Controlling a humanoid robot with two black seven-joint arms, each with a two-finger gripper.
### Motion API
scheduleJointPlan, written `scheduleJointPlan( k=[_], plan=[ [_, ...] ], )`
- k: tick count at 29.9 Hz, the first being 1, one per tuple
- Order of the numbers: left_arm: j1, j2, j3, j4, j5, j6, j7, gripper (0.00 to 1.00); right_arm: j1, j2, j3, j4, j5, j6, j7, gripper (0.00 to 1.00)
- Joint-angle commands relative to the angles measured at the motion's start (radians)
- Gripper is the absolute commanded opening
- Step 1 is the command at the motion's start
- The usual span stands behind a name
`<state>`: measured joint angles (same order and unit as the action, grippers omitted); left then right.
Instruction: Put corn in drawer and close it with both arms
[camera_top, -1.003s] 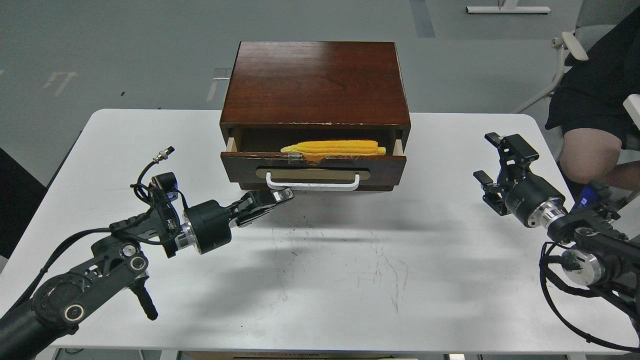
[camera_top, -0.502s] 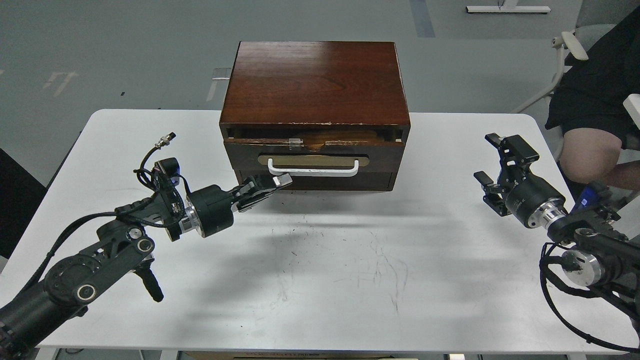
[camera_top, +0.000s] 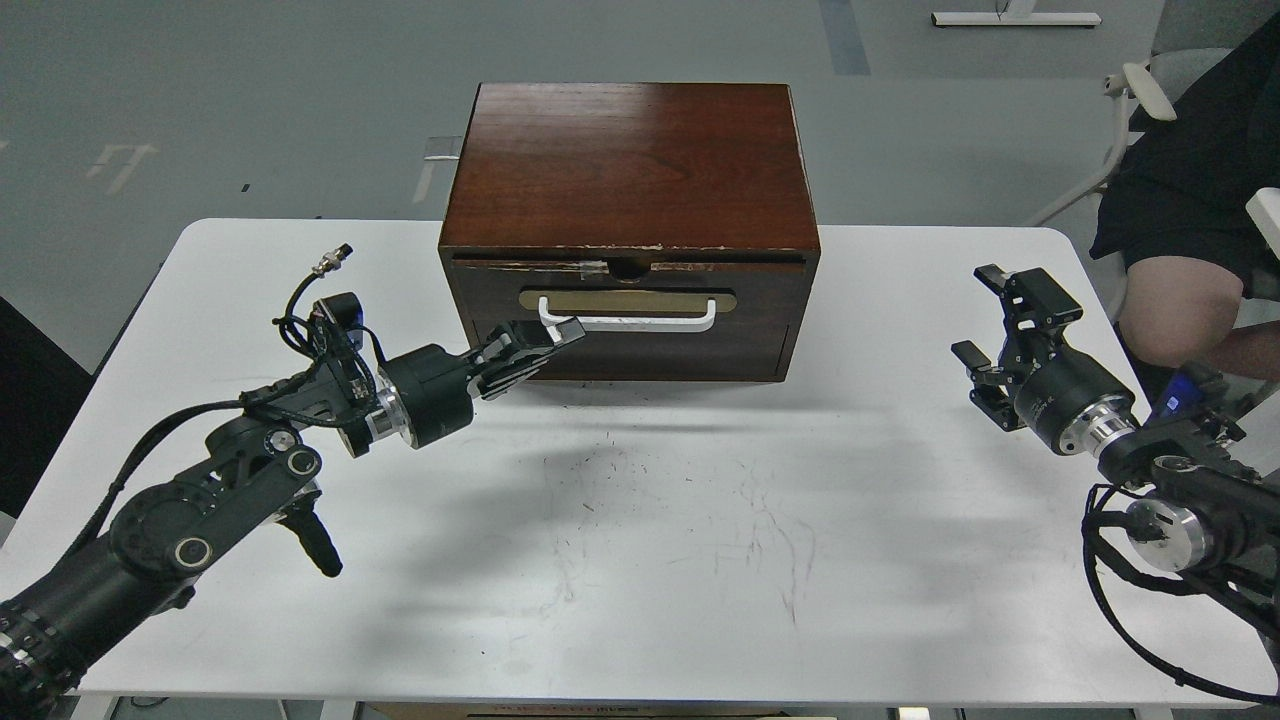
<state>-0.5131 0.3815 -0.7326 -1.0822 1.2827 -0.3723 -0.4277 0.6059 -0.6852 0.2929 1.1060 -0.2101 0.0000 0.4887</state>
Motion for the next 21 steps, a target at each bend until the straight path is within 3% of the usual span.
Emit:
scheduleJointPlan(
  k=[1,15,21],
  plan=[
    [-0.004,-0.003,0.002,0.004,0.0,0.0,0.0,0.0,0.0,-0.001,0.003,0.0,0.0,0.0,0.0,1.0],
    [-0.01,-0.004,0.001,0.022,-0.003,-0.005,-0.006,0.0,0.0,-0.001,0.005,0.0,0.001,0.0,0.0,1.0],
    [0.002,0.02,0.013,-0.034,-0.068,-0.063,-0.011,0.0,0.002,-0.005,0.005,0.002,0.001,0.0,0.0,1.0]
  ],
)
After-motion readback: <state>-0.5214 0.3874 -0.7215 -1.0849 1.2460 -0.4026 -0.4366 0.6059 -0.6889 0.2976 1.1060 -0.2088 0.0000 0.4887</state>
